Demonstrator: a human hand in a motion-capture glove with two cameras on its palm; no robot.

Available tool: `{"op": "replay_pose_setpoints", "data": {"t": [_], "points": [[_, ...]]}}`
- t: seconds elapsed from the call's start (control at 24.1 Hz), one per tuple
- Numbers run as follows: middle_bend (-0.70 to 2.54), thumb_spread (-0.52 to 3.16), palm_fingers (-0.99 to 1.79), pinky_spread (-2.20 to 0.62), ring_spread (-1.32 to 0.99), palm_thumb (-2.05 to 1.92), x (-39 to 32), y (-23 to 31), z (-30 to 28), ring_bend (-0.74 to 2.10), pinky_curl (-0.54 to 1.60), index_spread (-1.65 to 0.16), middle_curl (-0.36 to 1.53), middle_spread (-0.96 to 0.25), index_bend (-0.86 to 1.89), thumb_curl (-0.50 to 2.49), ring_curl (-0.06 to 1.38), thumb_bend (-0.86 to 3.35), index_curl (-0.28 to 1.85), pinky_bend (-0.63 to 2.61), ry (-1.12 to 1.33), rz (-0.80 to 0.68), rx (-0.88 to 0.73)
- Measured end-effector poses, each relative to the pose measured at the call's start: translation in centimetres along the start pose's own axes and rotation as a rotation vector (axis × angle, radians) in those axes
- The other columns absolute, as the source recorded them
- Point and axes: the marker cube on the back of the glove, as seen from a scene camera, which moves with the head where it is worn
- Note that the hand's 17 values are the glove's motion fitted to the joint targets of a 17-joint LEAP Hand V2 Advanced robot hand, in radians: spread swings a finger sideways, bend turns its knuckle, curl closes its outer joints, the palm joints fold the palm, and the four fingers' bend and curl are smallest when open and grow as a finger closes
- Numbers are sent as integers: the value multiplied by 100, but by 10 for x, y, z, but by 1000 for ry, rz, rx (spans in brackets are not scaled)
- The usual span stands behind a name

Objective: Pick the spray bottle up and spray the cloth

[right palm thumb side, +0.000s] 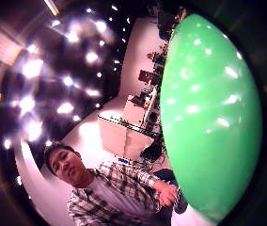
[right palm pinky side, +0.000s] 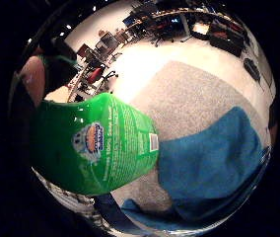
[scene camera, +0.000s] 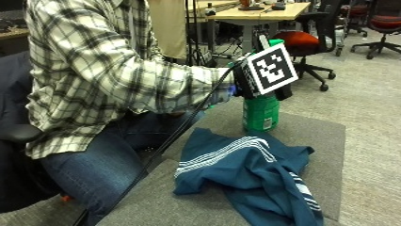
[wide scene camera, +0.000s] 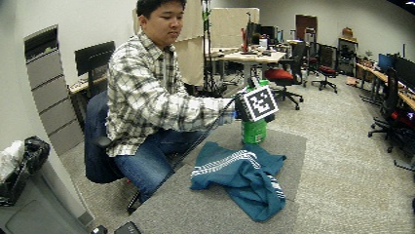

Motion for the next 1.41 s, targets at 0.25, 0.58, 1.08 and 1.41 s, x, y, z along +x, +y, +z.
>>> {"op": "replay_pose_setpoints", "data": {"t": [0.25, 0.58, 1.08, 1.41], "points": [[32, 83, 57, 10, -4, 84, 4, 17, -13, 39, 34, -23, 49, -3, 14, 67, 45, -4, 51, 27, 97, 37, -34], [21, 92, 25, 15, 1, 77, -7, 40, -38, 30, 32, -32, 43, -4, 8, 62, 39, -4, 41, 28, 303, 64, -124], [16, 99, 16, 18, 7, 61, -53, 116, -114, 25, 31, -37, 37, -6, 17, 54, 34, -5, 35, 32, 769, 222, -162], [16, 102, 16, 19, 10, 55, -70, 165, -134, 24, 30, -38, 34, -6, 18, 51, 33, -4, 35, 32, 893, 308, -170]]}}
